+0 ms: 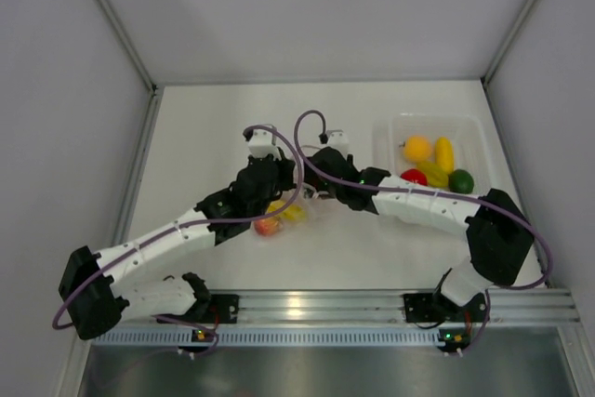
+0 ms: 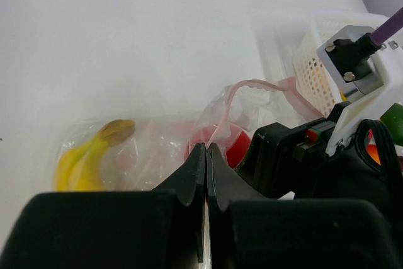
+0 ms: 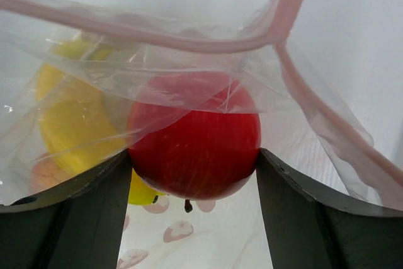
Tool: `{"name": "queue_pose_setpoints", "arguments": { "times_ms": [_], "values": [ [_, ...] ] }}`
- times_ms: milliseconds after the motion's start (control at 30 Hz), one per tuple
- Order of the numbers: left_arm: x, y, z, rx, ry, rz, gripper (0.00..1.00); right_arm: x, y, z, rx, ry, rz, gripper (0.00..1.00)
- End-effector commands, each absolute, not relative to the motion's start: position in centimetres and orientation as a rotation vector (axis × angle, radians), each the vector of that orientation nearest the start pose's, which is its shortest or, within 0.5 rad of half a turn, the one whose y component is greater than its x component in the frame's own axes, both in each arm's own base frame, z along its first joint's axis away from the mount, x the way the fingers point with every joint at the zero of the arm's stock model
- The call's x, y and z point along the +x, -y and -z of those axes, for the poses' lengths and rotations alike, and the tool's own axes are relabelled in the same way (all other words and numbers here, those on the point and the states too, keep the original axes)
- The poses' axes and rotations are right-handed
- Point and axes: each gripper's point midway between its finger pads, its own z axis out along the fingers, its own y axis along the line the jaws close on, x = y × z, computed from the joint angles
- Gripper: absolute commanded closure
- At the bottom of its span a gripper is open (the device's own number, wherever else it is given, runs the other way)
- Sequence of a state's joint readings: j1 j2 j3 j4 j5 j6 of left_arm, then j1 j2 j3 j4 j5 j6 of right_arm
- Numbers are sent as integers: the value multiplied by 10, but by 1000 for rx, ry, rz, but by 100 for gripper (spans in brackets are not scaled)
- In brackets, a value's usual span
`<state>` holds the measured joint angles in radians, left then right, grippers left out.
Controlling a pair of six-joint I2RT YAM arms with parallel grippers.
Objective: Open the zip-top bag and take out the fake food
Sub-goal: Pick up the fake fruit from the zipper food storage bag.
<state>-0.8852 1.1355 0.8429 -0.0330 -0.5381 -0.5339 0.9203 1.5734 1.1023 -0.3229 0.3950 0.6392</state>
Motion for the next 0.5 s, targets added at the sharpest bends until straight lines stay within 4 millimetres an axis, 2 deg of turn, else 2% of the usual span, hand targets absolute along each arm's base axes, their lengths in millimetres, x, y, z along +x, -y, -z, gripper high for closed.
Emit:
{"name": "queue_pose_setpoints", "arguments": {
  "times_ms": [0,133,233,267,400,467],
  "values": [
    [296,250,-247,-87,-1803,567,100,299,-303,-166,-77,-2196,-414,85],
    [289,264,-247,-46,-1795,674,100,303,-303,-178,-80,-2179,-410,85],
    [283,273,-251,-12,-1770,745,100,309,-300,-180,-55,-2171,-398,85],
    [280,276,-250,3,-1768,770,100,312,-300,-175,-50,-2180,-386,85],
    [278,279,-245,19,-1772,779,100,322,-300,-173,-30,-2190,-372,86],
    [277,279,-240,23,-1781,771,100,325,-305,-179,-33,-2184,-390,86]
  ]
}}
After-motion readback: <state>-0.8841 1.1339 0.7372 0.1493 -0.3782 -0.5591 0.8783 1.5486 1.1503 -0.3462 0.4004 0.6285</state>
